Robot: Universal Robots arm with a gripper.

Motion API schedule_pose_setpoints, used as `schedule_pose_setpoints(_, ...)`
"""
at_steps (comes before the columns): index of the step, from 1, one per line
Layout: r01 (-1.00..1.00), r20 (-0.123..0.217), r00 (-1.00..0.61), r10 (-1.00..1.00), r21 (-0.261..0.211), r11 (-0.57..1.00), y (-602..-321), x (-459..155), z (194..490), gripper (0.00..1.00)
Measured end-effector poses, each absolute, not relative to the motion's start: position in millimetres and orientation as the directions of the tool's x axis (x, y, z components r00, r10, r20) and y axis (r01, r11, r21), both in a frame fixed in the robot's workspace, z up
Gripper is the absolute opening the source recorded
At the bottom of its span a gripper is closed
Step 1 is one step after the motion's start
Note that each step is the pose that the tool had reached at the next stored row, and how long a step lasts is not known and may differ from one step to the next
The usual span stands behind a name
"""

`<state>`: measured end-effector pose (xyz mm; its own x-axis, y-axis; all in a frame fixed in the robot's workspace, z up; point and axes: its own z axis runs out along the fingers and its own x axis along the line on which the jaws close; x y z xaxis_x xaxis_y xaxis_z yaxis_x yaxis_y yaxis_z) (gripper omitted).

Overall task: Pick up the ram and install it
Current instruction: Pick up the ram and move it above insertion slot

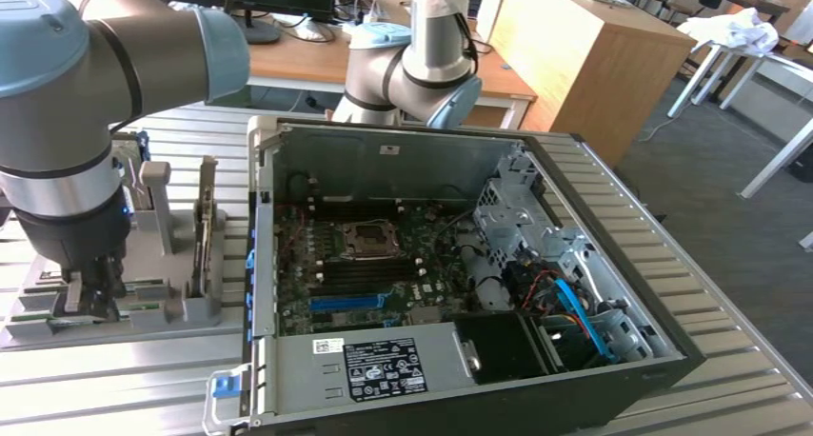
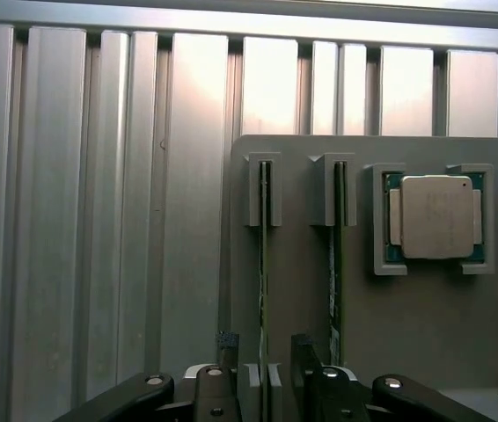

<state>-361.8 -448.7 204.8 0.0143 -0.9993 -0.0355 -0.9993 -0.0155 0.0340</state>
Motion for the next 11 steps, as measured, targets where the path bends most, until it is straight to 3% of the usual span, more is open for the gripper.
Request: schedule_pose_setpoints(11,-0.999,-0.035,0.014,-0.999,0.034,-0.016,-448.7,-361.8,204.6,0.37)
